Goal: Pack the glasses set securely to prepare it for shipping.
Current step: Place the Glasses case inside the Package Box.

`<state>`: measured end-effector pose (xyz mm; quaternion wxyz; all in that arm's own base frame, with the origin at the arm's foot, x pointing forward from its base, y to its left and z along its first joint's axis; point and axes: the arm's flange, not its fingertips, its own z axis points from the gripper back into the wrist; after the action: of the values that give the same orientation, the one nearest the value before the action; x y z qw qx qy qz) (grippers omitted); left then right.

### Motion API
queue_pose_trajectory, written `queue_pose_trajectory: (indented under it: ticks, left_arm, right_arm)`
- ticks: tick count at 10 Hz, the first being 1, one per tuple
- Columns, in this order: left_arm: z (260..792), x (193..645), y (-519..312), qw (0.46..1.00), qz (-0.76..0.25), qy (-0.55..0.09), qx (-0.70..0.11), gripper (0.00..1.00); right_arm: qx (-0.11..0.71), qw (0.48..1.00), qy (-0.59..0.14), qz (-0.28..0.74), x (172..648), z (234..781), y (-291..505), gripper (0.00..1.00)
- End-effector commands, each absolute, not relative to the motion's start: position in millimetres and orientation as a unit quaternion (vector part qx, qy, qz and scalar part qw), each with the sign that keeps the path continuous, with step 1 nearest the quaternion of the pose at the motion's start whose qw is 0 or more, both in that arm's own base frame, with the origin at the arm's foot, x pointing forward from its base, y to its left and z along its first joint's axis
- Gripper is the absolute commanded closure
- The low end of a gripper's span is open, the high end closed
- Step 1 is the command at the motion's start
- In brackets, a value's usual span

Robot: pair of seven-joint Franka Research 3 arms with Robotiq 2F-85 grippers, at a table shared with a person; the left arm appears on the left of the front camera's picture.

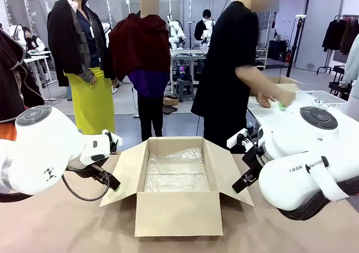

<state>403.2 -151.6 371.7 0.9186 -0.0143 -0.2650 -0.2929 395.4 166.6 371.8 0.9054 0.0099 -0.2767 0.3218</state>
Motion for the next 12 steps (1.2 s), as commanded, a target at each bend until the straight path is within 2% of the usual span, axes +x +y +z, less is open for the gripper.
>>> queue_pose_trajectory:
  ticks: [1, 4, 6, 9, 10, 11, 12]
  left_arm:
    - [394, 396, -147, 0.926, -0.284, -0.249, -0.018, 0.00]
    - [458, 367, -141, 0.920, -0.324, -0.207, -0.081, 0.00]
    - [489, 339, -142, 0.903, -0.370, -0.156, -0.155, 0.00]
    - [519, 316, -140, 0.874, -0.408, -0.181, -0.191, 0.00]
    - [522, 314, -141, 0.864, -0.419, -0.190, -0.204, 0.00]
    - [524, 312, -140, 0.857, -0.428, -0.201, -0.203, 0.00]
    - [524, 312, -148, 0.877, -0.402, -0.188, -0.181, 0.00]
  right_arm:
    - [0.009, 0.896, -0.271, 0.351, 397, 392, 153, 0.00]
    - [-0.006, 0.854, -0.229, 0.467, 417, 435, 110, 0.00]
    - [-0.033, 0.799, -0.171, 0.576, 427, 449, 92, 0.00]
    - [-0.068, 0.749, -0.113, 0.650, 436, 455, 69, 0.00]
    - [-0.084, 0.752, -0.095, 0.646, 435, 457, 66, 0.00]
    - [-0.045, 0.773, -0.120, 0.621, 431, 451, 74, 0.00]
    - [-0.045, 0.773, -0.120, 0.621, 431, 451, 74, 0.00]
